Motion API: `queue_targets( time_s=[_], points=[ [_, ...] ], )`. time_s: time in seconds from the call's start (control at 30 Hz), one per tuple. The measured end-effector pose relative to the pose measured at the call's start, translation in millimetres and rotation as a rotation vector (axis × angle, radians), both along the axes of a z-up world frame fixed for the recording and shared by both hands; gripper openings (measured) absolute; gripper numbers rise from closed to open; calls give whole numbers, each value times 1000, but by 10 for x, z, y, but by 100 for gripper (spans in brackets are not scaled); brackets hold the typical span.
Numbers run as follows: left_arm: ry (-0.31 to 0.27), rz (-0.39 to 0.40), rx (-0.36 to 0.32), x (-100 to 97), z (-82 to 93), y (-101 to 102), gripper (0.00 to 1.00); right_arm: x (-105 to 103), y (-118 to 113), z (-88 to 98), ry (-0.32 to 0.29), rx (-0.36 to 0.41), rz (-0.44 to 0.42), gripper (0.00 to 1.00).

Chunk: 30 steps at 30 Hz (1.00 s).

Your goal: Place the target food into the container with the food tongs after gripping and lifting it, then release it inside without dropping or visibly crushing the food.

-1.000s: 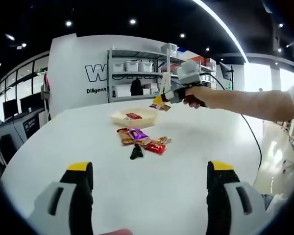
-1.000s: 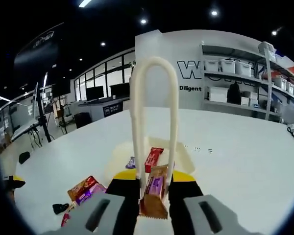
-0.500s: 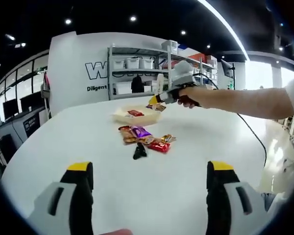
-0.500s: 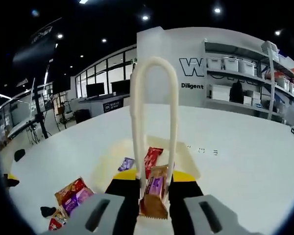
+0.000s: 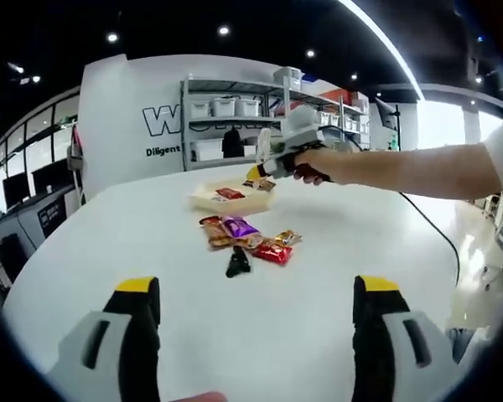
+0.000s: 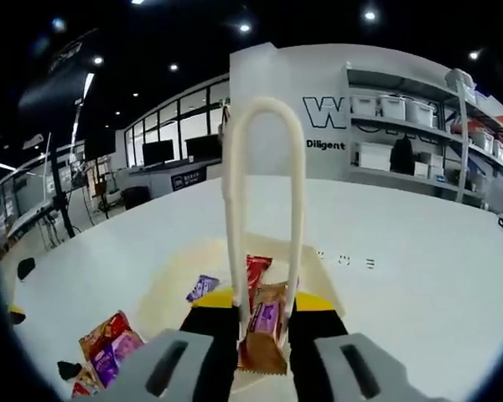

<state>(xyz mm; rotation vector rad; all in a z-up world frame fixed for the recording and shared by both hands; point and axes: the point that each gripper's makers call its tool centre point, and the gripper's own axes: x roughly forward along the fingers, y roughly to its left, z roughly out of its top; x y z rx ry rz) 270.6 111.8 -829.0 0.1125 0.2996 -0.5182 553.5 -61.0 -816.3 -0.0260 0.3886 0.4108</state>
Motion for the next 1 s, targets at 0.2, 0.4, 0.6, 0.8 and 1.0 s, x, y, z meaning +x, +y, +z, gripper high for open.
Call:
queue_targets(
  time_s=[0.2,0.4,0.6,0.8,1.0],
  points=[
    [3,3,6,23,-16,28,94,99,28,-66,13,5,-5,15],
    [8,10,14,47,-53,59,94,180,23,-111,10,-1,-17,16],
    [15,12,19,71,-82,86,94,229,12,-170,16,-2,-22,16],
    [19,19,17,101,-86,123,94,312,30,-244,22,1,-30,16],
    [24,26,20,116,-114,167,94,370,47,-232,14,-8,-24,17]
  ],
)
